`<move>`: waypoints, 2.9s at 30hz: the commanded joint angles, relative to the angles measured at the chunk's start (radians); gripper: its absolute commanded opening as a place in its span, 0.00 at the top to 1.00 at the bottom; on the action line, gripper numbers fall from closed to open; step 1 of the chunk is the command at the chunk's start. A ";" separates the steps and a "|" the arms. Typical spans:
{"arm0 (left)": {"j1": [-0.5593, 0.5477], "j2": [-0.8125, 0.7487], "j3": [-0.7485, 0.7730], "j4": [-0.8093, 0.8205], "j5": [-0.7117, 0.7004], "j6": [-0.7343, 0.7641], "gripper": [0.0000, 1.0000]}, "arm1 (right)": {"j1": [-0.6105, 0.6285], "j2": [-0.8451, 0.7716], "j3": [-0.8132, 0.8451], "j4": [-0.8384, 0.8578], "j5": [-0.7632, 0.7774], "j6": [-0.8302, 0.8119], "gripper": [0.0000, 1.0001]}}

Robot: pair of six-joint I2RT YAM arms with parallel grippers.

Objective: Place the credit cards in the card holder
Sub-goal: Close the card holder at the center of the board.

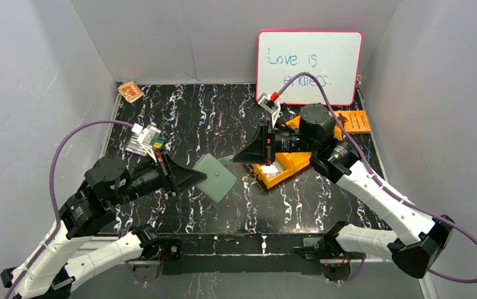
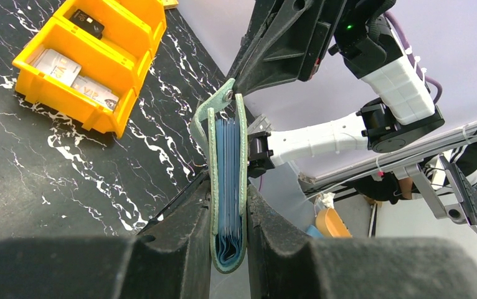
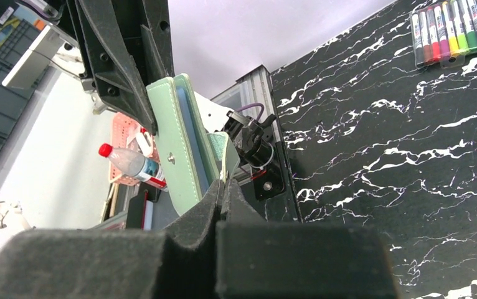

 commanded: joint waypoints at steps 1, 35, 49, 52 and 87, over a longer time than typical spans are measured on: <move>0.002 -0.016 -0.003 0.027 -0.006 0.000 1.00 | 0.005 -0.014 0.075 -0.023 0.021 -0.032 1.00; 0.002 0.103 -0.083 -0.036 -0.168 -0.141 1.00 | 0.152 0.040 0.148 -0.317 0.465 -0.401 1.00; 0.001 0.090 -0.089 -0.047 -0.174 -0.153 1.00 | 0.261 0.078 0.130 -0.288 0.552 -0.412 1.00; 0.002 0.084 -0.090 -0.045 -0.177 -0.164 1.00 | 0.271 0.076 0.111 -0.280 0.569 -0.422 1.00; 0.002 0.077 -0.096 -0.041 -0.225 -0.192 1.00 | 0.352 0.097 0.087 -0.283 0.596 -0.446 1.00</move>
